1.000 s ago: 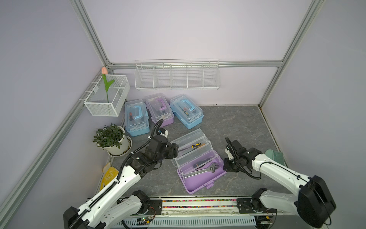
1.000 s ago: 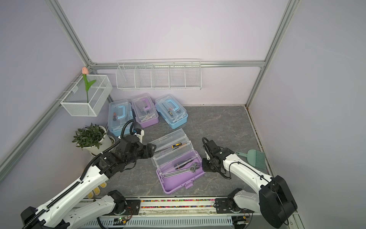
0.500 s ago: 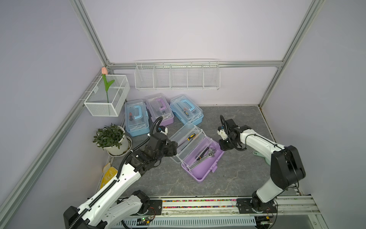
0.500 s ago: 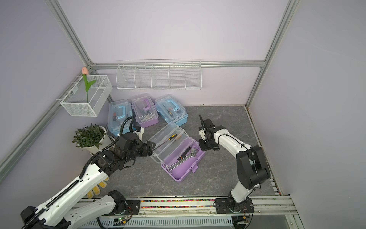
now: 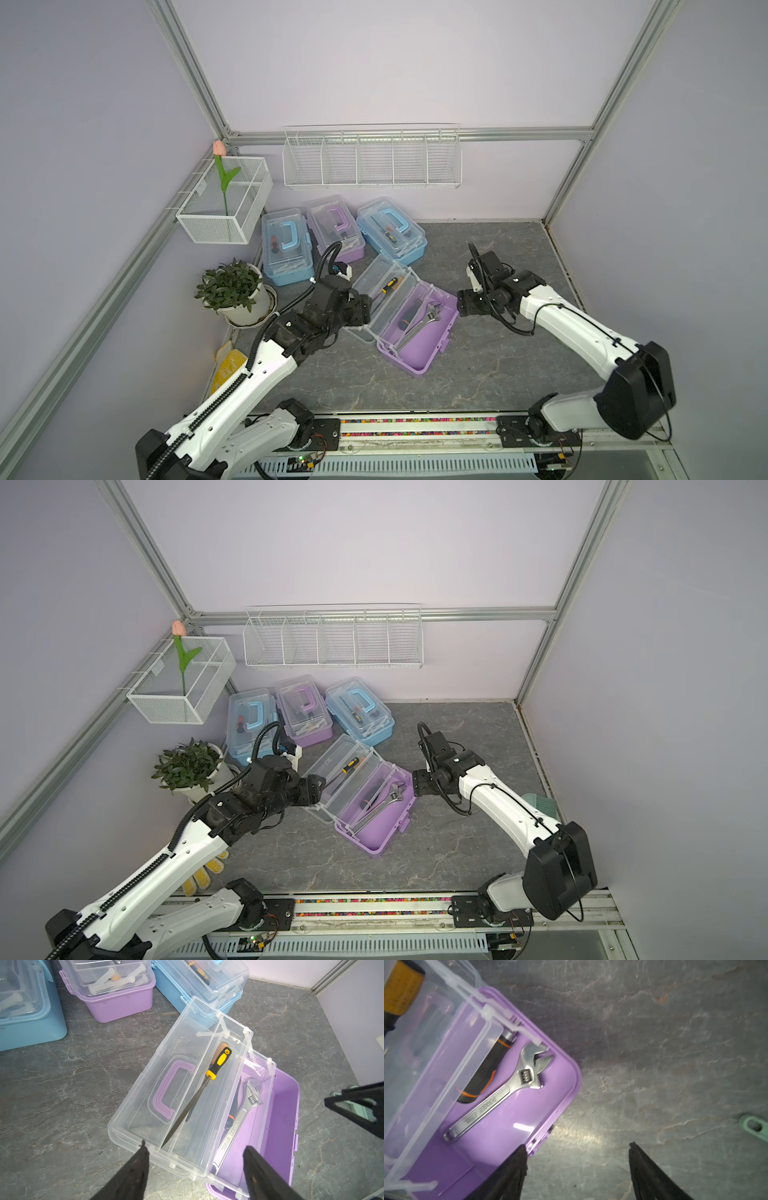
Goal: Close toolboxes
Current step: Adjust the toolbox at the center of the board.
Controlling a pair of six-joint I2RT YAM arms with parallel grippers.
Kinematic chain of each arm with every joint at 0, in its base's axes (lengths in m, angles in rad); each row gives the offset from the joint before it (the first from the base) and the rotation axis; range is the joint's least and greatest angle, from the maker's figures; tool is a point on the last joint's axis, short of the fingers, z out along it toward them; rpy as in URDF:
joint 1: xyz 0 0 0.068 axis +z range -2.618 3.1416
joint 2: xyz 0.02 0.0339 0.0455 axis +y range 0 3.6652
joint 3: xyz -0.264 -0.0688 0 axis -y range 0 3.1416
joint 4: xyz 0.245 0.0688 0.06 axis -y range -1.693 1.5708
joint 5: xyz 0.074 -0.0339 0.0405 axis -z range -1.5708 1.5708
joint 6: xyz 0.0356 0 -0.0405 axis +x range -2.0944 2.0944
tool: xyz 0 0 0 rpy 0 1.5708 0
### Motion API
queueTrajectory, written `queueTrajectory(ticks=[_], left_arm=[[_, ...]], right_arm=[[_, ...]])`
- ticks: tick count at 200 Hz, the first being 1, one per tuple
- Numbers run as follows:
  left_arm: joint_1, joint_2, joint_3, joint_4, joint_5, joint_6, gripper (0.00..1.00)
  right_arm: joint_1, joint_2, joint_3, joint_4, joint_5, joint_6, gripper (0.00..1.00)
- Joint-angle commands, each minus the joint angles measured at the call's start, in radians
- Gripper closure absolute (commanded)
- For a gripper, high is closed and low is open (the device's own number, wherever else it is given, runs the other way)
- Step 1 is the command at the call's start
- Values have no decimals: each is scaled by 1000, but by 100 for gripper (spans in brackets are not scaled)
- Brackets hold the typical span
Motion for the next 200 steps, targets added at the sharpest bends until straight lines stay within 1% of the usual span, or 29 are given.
queueTrajectory(ticks=[1, 15, 33, 47, 67, 95, 121, 152, 177, 200], left_arm=[[8, 13, 23, 18, 5, 12, 27], [8, 15, 7, 37, 11, 9, 27], [8, 22, -11, 38, 8, 4, 27], [8, 17, -23, 33, 5, 0, 27], [8, -2, -39, 36, 3, -4, 26], [8, -13, -38, 26, -7, -4, 27], [8, -16, -27, 9, -16, 1, 27], [8, -23, -12, -18, -10, 4, 27], [8, -31, 5, -52, -23, 6, 26], [14, -45, 15, -69, -29, 8, 26]], right_arm=[[69, -27, -80, 37, 6, 267, 23], [102, -21, -112, 88, -28, 334, 25], [131, 3, -130, 152, -52, 365, 27], [133, 44, -114, 145, -66, 364, 28], [138, 91, -105, 148, -69, 355, 32], [151, 139, -111, 184, -81, 365, 41], [143, 173, -87, 120, -48, 327, 52], [102, 157, -108, 95, -51, 290, 66], [58, 137, -110, 91, -51, 226, 69], [-1, 127, -102, 105, -58, 132, 76]])
